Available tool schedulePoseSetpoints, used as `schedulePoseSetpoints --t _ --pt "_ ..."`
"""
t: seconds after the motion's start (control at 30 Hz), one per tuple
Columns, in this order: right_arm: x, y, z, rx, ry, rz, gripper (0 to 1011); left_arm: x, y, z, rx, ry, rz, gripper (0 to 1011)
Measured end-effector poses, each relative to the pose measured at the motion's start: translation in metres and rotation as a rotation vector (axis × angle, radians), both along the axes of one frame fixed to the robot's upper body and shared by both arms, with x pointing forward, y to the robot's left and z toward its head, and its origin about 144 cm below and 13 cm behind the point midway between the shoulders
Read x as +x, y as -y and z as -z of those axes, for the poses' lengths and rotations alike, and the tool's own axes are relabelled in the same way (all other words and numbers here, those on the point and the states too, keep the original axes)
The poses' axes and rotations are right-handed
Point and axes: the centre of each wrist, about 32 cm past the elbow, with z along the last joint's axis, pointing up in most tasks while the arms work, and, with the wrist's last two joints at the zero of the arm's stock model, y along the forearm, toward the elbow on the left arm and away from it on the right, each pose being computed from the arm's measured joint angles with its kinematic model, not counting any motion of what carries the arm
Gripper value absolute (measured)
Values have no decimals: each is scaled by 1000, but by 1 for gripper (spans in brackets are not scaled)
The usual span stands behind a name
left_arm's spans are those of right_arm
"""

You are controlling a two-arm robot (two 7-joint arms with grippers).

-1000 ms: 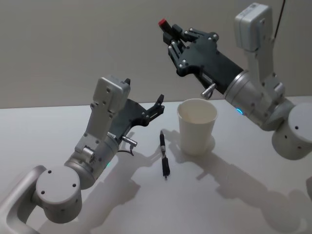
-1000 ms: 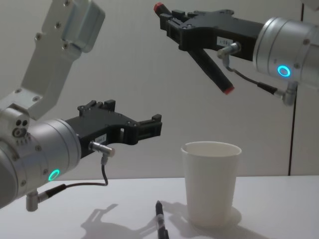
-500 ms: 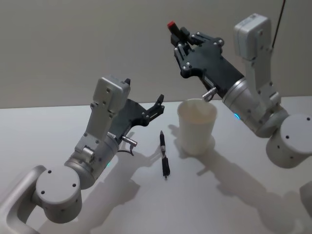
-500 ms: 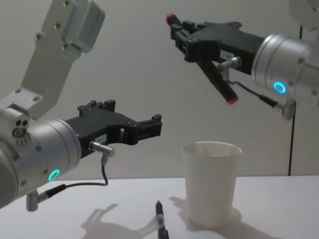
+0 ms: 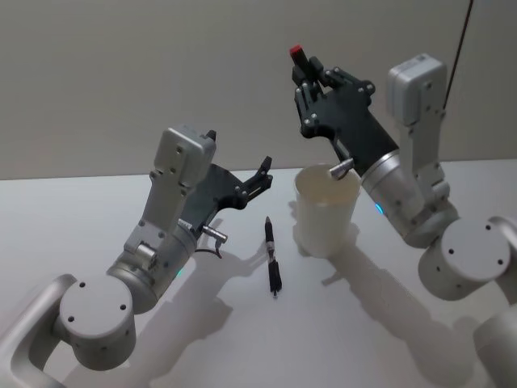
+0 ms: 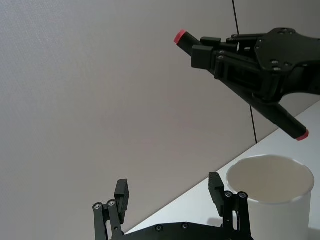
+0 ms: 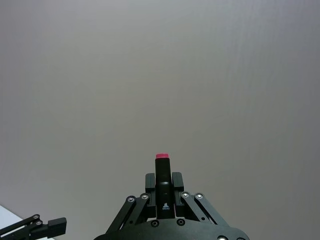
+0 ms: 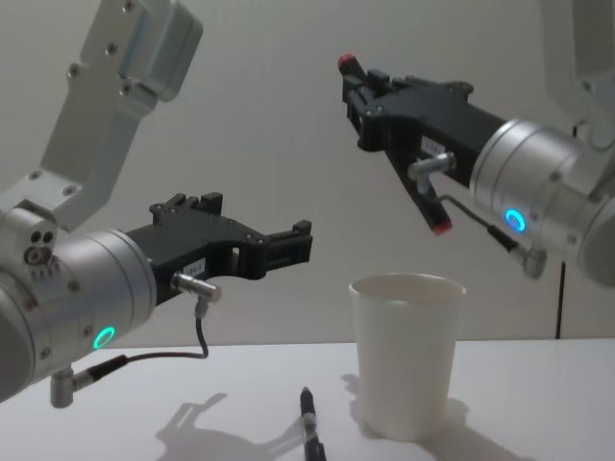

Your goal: Place the pen into the pen holder.

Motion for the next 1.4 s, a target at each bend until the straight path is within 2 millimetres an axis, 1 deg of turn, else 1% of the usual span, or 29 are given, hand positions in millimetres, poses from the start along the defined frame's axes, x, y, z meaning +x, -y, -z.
schedulePoseSetpoints --t 0.27,0.53,0.97,1.17,1.4 --pt "1 -8 18 21 -9 22 185 0 0 0 0 0 0 1004" --pt "5 -15 31 26 -10 37 185 0 0 0 0 0 0 1004" --pt "8 -22 45 22 -11 42 185 0 0 0 0 0 0 1003" --pt "6 -22 50 16 -15 46 185 0 0 0 0 0 0 1003" --pt "4 -18 56 11 -22 60 185 0 0 0 0 0 0 1003"
